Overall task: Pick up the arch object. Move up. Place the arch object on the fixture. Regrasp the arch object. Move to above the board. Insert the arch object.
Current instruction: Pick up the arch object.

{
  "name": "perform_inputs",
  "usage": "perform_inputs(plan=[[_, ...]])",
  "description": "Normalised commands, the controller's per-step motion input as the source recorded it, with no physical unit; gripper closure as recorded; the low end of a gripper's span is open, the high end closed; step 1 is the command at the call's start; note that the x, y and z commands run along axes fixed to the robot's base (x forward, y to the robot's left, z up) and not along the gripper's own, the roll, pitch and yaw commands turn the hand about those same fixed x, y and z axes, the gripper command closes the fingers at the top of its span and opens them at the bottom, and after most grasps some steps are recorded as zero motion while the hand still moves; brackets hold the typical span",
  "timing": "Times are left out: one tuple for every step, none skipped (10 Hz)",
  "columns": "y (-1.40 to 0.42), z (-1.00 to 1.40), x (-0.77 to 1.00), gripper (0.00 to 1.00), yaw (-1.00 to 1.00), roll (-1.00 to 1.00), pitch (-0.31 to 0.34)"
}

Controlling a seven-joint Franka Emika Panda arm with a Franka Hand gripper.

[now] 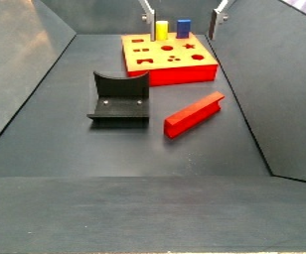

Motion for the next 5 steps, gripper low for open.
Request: perform_inputs(plan=[[0.04, 0.0, -0.35, 0.0, -0.15, 0.0, -0.044], [0.0, -0.53, -0.07, 0.0, -0.98, 0.02, 0.07], [0.06, -0.67, -0.05, 0.0, -0.97, 0.0, 0.087], [0.07, -0.81, -0.02, 0.0, -1.0, 0.0, 0.041], [0.04, -0.88, -0.01, 0.0, -1.0, 0.0, 0.027]])
